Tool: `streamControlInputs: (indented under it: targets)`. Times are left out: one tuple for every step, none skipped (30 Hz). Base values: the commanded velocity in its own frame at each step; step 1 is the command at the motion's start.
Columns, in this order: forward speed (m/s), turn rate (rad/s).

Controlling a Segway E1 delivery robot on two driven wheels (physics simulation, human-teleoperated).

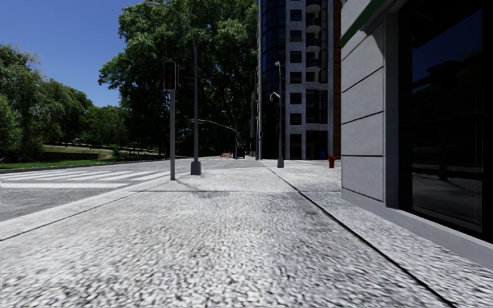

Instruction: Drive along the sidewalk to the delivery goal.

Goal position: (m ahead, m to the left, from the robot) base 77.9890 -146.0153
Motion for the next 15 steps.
streamControlInputs:
  targets:
    - [2.00,0.00]
    - [2.00,0.00]
    - [2.00,0.00]
    - [2.00,0.00]
    - [2.00,0.00]
    - [2.00,0.00]
    - [2.00,0.00]
    - [2.00,0.00]
    - [2.00,0.00]
    - [2.00,0.00]
    - [2.00,0.00]
    - [2.00,0.00]
    - [2.00,0.00]
    - [2.00,0.00]
    - [2.00,0.00]
